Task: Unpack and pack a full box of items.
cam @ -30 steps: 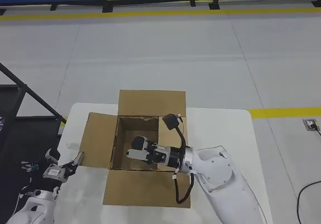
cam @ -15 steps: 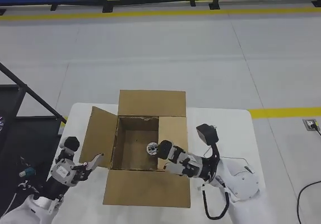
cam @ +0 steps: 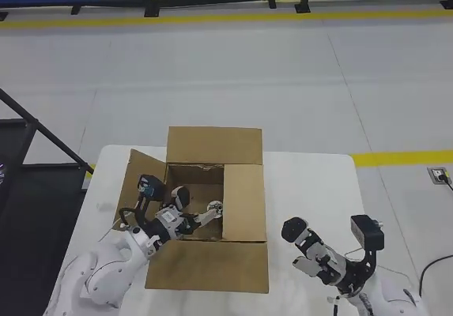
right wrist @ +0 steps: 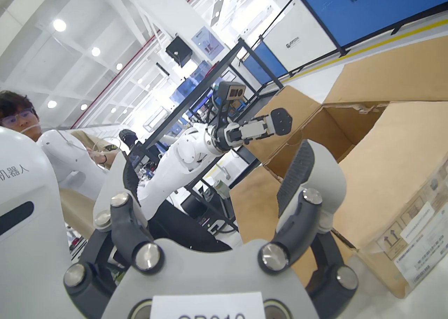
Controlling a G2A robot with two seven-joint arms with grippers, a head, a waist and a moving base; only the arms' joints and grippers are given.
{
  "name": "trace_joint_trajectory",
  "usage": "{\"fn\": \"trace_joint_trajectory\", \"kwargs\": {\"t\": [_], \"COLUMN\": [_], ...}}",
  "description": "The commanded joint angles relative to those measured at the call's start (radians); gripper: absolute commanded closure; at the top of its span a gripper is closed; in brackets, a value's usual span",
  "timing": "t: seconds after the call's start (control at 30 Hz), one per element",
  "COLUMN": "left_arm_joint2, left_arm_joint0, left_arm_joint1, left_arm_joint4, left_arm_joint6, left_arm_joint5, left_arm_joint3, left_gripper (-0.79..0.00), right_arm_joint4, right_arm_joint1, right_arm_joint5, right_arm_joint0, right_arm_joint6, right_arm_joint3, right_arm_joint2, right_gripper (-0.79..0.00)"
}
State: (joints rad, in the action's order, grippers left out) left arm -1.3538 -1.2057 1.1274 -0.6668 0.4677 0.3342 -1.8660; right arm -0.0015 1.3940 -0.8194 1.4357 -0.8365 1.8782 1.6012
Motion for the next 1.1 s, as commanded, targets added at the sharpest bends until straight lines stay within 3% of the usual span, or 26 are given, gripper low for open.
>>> {"fn": "trace_joint_trajectory", "kwargs": {"t": [0.0,0.23,0.33,0.47,0.63,0.87,1.07], "left_arm_joint2": [-0.001,0.003,0.052,0.147,0.219,0.284,0.353], "left_arm_joint0": [-0.001,-0.007,0.027,0.147,0.303,0.436,0.513], "left_arm_joint1": [0.000,0.000,0.006,0.027,0.058,0.098,0.126], "left_arm_joint4": [-0.005,-0.020,-0.006,0.176,0.507,0.805,0.834], "left_arm_joint6": [-0.005,-0.011,0.040,0.197,0.323,0.382,0.389], "left_arm_joint5": [0.000,-0.003,-0.045,-0.135,-0.116,-0.068,-0.048], "left_arm_joint3": [-0.001,0.001,0.038,0.171,0.382,0.621,0.744], "left_gripper": [-0.785,-0.785,-0.785,-0.785,-0.785,-0.785,-0.785], "right_arm_joint4": [0.001,0.006,0.011,0.023,0.051,0.113,0.138], "right_arm_joint1": [0.000,-0.001,-0.007,-0.018,-0.034,-0.055,-0.069], "right_arm_joint5": [0.000,0.020,0.032,0.032,0.019,-0.009,-0.019], "right_arm_joint0": [-0.002,-0.004,-0.026,-0.037,-0.011,0.040,0.065], "right_arm_joint6": [-0.010,0.000,0.003,-0.003,-0.012,-0.019,-0.015], "right_arm_joint3": [-0.001,-0.004,-0.020,-0.030,-0.037,-0.043,-0.035], "right_arm_joint2": [-0.001,-0.018,-0.032,-0.025,0.016,0.066,0.082], "right_gripper": [-0.785,-0.785,-0.785,-0.785,-0.785,-0.785,-0.785]}}
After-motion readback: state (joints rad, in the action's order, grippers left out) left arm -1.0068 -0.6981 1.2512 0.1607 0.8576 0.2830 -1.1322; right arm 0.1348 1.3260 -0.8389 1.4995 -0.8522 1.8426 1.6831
